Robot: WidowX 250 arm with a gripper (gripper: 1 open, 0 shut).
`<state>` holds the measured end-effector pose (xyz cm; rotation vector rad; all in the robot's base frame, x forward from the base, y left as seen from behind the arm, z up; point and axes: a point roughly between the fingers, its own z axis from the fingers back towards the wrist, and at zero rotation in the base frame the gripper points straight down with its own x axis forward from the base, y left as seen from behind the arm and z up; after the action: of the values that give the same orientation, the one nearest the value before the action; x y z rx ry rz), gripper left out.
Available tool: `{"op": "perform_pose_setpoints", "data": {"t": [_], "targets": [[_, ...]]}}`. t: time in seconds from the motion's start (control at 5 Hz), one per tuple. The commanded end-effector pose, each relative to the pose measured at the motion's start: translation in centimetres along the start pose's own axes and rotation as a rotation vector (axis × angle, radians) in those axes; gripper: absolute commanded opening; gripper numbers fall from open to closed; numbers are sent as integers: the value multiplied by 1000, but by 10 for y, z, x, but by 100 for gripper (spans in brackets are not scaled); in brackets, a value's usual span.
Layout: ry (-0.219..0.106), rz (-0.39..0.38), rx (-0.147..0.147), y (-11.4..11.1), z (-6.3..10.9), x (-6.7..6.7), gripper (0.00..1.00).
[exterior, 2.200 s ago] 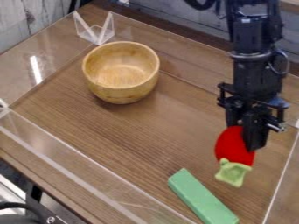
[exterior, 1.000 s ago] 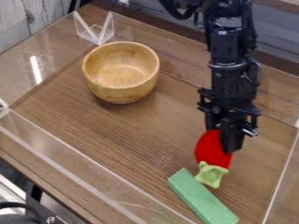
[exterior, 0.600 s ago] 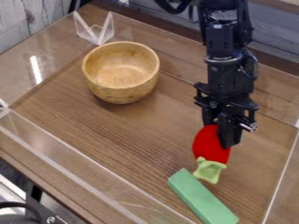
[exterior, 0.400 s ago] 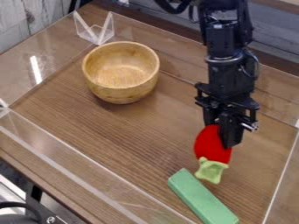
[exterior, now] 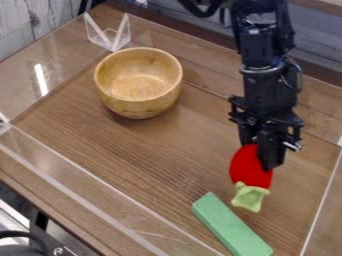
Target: Move the red object to the right side of the table
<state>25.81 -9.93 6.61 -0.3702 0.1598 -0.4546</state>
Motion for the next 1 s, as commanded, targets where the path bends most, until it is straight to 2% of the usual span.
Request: {"op": "perform_pose_setpoints", "data": {"t": [0.0, 0.8], "targets": [[-54, -23, 5, -8, 9, 6, 0], [-81, -5, -25, -15, -3, 11, 0]]}}
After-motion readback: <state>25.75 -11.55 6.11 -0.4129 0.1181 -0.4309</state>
